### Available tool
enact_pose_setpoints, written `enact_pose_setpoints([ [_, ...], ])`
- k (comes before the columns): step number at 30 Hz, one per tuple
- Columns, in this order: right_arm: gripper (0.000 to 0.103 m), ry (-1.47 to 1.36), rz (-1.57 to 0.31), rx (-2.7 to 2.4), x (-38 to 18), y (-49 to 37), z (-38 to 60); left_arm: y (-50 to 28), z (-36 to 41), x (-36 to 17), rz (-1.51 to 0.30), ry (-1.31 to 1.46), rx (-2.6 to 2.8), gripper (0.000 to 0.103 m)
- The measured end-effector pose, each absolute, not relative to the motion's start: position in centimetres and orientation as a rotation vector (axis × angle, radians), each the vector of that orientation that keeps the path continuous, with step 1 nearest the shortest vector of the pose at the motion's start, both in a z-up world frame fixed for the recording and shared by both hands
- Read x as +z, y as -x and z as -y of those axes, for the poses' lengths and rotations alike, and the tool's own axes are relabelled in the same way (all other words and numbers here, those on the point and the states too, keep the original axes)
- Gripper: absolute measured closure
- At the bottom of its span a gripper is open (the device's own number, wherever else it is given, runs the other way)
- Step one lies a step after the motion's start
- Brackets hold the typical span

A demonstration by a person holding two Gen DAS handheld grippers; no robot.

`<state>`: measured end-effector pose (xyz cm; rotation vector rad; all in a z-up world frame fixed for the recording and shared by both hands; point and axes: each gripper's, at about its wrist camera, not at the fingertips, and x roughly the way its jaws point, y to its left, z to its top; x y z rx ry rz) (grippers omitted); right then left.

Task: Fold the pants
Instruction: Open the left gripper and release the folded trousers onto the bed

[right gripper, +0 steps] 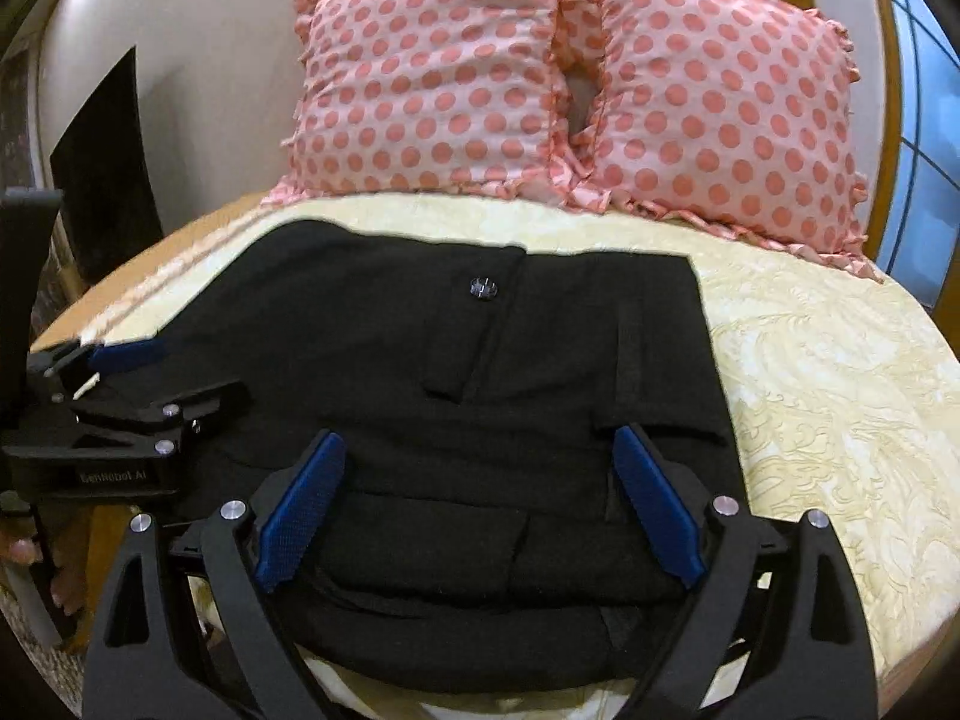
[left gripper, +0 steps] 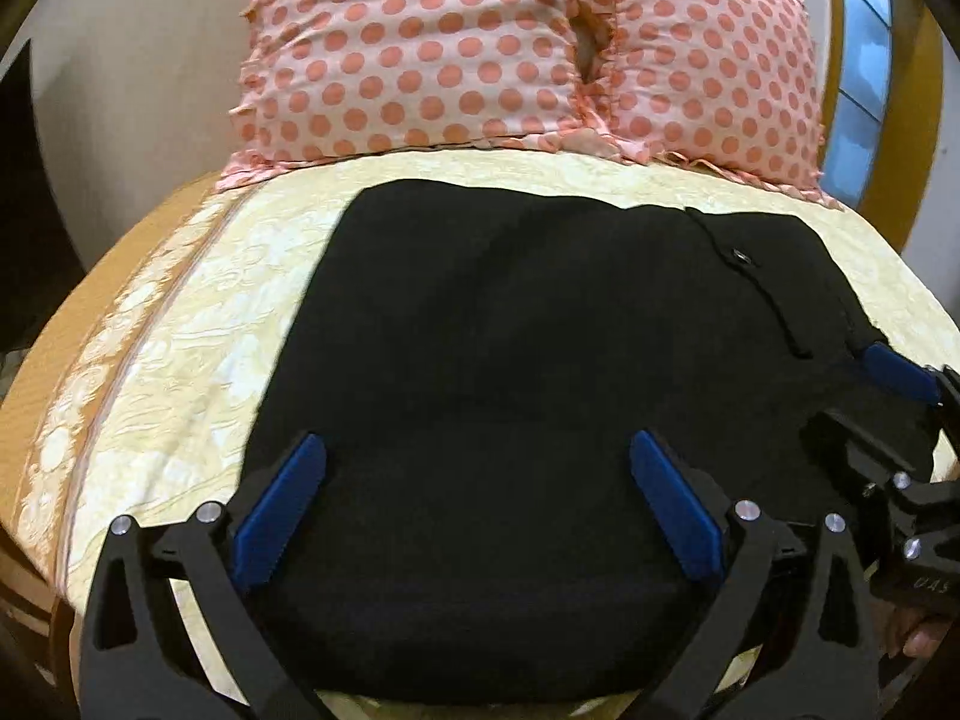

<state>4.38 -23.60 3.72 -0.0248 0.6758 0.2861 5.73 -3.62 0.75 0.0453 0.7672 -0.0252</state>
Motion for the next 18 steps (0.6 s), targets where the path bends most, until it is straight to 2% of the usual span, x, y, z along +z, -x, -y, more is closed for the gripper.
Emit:
enact_pose_setpoints([
  [3, 0.008, 0.007, -0.618, 0.274, 4.7, -3.7, 23.9, -4.9, 3.6, 0.8, -0.755, -0.055, 0.015, 0.002],
  [7, 0.005, 0.069, -0.677, 0.228, 3.1, -4.1, 23.2, -4.2, 3.4, 0.5, -0.727, -0.043, 0.022, 0.002],
  [12, 0.004, 0.083, -0.666, 0.225, 2.7, -3.7, 23.1, -3.8, 3.1, 0.0, -0.688, -0.034, 0.000, 0.002],
  [18, 0.004, -0.157, -0.659, 0.284, 6.5, -5.5, 28.9, -4.9, -0.1, 2.2, -0.684, 0.071, -0.045, 0.002],
])
